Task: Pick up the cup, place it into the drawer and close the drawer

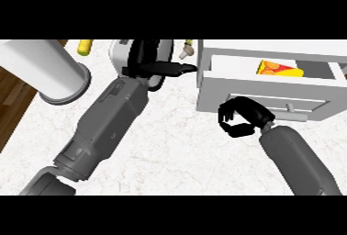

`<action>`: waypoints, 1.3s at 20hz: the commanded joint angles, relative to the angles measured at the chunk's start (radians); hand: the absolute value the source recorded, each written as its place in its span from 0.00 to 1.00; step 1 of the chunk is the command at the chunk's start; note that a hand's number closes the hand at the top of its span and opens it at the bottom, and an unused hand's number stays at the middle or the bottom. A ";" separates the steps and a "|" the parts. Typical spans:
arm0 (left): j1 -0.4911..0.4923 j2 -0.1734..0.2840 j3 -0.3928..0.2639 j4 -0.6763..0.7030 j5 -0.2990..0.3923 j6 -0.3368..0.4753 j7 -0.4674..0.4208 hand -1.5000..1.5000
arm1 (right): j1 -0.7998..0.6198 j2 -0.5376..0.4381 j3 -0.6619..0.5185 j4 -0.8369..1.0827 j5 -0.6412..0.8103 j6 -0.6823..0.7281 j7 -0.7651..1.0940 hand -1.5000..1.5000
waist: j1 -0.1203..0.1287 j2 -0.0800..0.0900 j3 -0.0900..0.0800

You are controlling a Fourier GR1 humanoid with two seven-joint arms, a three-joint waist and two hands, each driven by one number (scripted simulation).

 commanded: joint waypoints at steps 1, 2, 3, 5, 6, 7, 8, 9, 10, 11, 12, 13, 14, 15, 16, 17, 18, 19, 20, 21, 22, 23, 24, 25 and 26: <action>0.073 0.037 0.003 -0.057 0.011 -0.055 -0.006 0.00 | -0.093 0.011 -0.084 0.206 -0.015 -0.077 -0.125 1.00 | 0.033 0.014 0.005; 0.072 0.053 -0.002 -0.066 0.008 -0.055 0.026 0.00 | -0.142 -0.024 -0.106 0.244 -0.022 -0.053 -0.156 1.00 | 0.030 0.012 0.005; 0.076 0.062 0.003 -0.073 0.013 -0.072 0.021 0.00 | -0.153 -0.016 -0.119 0.276 -0.017 -0.091 -0.170 1.00 | 0.041 0.018 0.006; 0.077 0.091 0.009 -0.103 0.023 -0.094 0.046 0.00 | -0.201 -0.033 -0.175 0.316 -0.041 -0.123 -0.180 1.00 | 0.055 0.019 0.007; 0.100 0.058 -0.003 -0.106 0.023 -0.091 0.048 0.00 | -0.266 -0.026 -0.195 0.346 -0.052 -0.109 -0.158 1.00 | 0.055 0.020 0.006; 0.124 0.077 -0.010 -0.109 0.007 -0.102 0.012 0.00 | -0.286 -0.067 -0.224 0.362 -0.067 -0.102 -0.171 1.00 | 0.069 0.026 0.006; 0.133 0.068 -0.013 -0.118 0.016 -0.102 0.042 0.00 | -0.320 -0.083 -0.247 0.390 -0.080 -0.090 -0.161 1.00 | 0.069 0.023 0.006; 0.141 0.089 -0.008 -0.111 0.012 -0.118 0.022 0.00 | -0.326 -0.082 -0.246 0.416 -0.072 -0.108 -0.183 1.00 | 0.074 0.036 0.007; 0.140 0.112 -0.012 -0.127 0.011 -0.127 0.047 0.00 | -0.348 -0.083 -0.261 0.422 -0.074 -0.135 -0.158 1.00 | 0.083 0.028 0.007; 0.145 0.102 -0.014 -0.128 0.010 -0.119 0.044 0.00 | -0.374 -0.083 -0.270 0.429 -0.077 -0.141 -0.132 1.00 | 0.084 0.029 0.006; 0.144 0.098 -0.012 -0.133 0.013 -0.117 0.044 0.00 | -0.387 -0.101 -0.284 0.430 -0.091 -0.122 -0.132 1.00 | 0.091 0.032 0.006; 0.143 0.132 -0.016 -0.143 0.012 -0.149 0.065 0.00 | -0.393 -0.086 -0.293 0.440 -0.101 -0.125 -0.102 1.00 | 0.101 0.030 0.006; 0.165 0.110 -0.031 -0.151 0.002 -0.140 0.046 0.00 | -0.385 -0.111 -0.306 0.431 -0.115 -0.115 -0.126 1.00 | 0.110 0.031 0.007; 0.162 0.134 -0.014 -0.148 0.018 -0.158 0.066 0.00 | -0.391 -0.121 -0.309 0.434 -0.116 -0.109 -0.119 1.00 | 0.101 0.034 0.006; 0.162 0.122 -0.024 -0.155 0.010 -0.156 0.057 0.00 | -0.416 -0.122 -0.313 0.425 -0.125 -0.092 -0.098 1.00 | 0.116 0.035 0.005; 0.160 0.145 -0.012 -0.162 0.019 -0.173 0.060 0.00 | -0.395 -0.136 -0.314 0.422 -0.126 -0.092 -0.122 1.00 | 0.116 0.037 0.006; 0.160 0.117 -0.029 -0.169 0.011 -0.164 0.062 0.00 | -0.414 -0.138 -0.326 0.415 -0.142 -0.077 -0.101 1.00 | 0.118 0.034 0.006; 0.176 0.127 -0.022 -0.169 0.021 -0.181 0.063 0.00 | -0.405 -0.146 -0.328 0.411 -0.145 -0.073 -0.106 1.00 | 0.126 0.038 0.005; 0.162 0.131 -0.025 -0.171 0.014 -0.169 0.070 0.00 | -0.406 -0.160 -0.326 0.407 -0.146 -0.056 -0.106 1.00 | 0.122 0.038 0.006; 0.180 0.128 -0.026 -0.175 0.017 -0.177 0.067 0.00 | -0.397 -0.161 -0.331 0.401 -0.152 -0.058 -0.114 1.00 | 0.124 0.038 0.006; 0.178 0.122 -0.027 -0.179 0.017 -0.177 0.064 0.00 | -0.409 -0.155 -0.334 0.391 -0.160 -0.053 -0.102 1.00 | 0.129 0.038 0.005; 0.179 0.126 -0.022 -0.179 0.023 -0.182 0.067 0.00 | -0.395 -0.162 -0.328 0.393 -0.158 -0.038 -0.108 1.00 | 0.134 0.046 0.005; 0.196 0.136 -0.025 -0.178 0.020 -0.196 0.060 0.00 | -0.405 -0.178 -0.338 0.379 -0.170 -0.022 -0.105 1.00 | 0.136 0.043 0.004; 0.179 0.135 -0.023 -0.185 0.023 -0.192 0.074 0.00 | -0.405 -0.172 -0.337 0.375 -0.174 -0.016 -0.096 1.00 | 0.139 0.040 0.004; 0.195 0.126 -0.024 -0.192 0.027 -0.200 0.065 0.00 | -0.393 -0.178 -0.344 0.370 -0.184 -0.012 -0.103 1.00 | 0.143 0.041 0.004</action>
